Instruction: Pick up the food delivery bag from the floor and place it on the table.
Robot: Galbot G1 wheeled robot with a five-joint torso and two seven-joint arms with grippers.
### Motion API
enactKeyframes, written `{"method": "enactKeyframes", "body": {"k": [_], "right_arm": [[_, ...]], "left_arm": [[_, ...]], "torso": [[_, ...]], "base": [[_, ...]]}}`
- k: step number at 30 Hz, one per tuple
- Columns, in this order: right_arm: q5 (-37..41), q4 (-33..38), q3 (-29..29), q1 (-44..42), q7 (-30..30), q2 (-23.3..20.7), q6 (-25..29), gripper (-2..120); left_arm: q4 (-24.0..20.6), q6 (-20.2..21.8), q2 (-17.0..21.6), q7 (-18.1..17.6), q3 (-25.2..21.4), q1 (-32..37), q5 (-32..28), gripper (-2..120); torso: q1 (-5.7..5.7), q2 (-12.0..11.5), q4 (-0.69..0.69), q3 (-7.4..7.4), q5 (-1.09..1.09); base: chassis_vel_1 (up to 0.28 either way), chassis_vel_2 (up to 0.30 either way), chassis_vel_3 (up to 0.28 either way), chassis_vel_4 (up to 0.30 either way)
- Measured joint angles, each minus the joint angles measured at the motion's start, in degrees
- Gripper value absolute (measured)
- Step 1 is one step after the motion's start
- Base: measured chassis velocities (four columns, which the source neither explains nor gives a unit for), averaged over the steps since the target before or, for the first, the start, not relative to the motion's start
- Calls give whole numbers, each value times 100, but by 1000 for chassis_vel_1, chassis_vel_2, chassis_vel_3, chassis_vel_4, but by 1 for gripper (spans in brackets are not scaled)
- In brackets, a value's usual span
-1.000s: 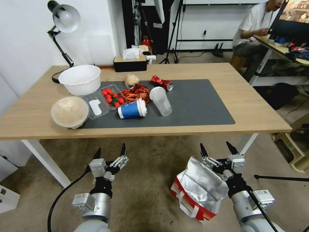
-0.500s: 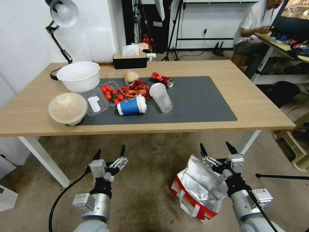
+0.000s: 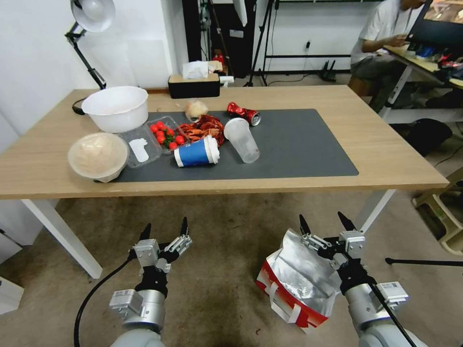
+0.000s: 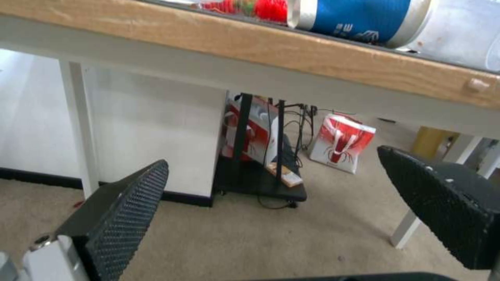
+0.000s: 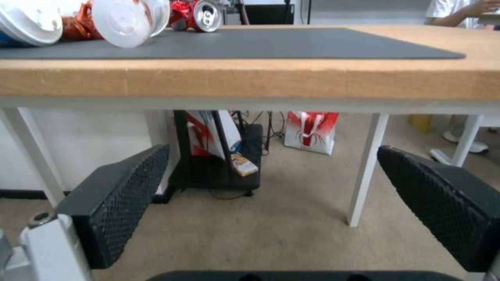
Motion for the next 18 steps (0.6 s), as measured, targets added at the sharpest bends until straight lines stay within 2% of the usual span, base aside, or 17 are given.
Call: {"method": "enactKeyframes", "body": {"k": [18], "right_arm": [[4, 0, 3, -3, -7, -4, 5, 100]], "left_arm": [[43, -28, -14, 1, 16, 0, 15, 100]], "torso": [[-181, -431, 0, -250, 0]], "base": [[0, 0, 0, 0]]}}
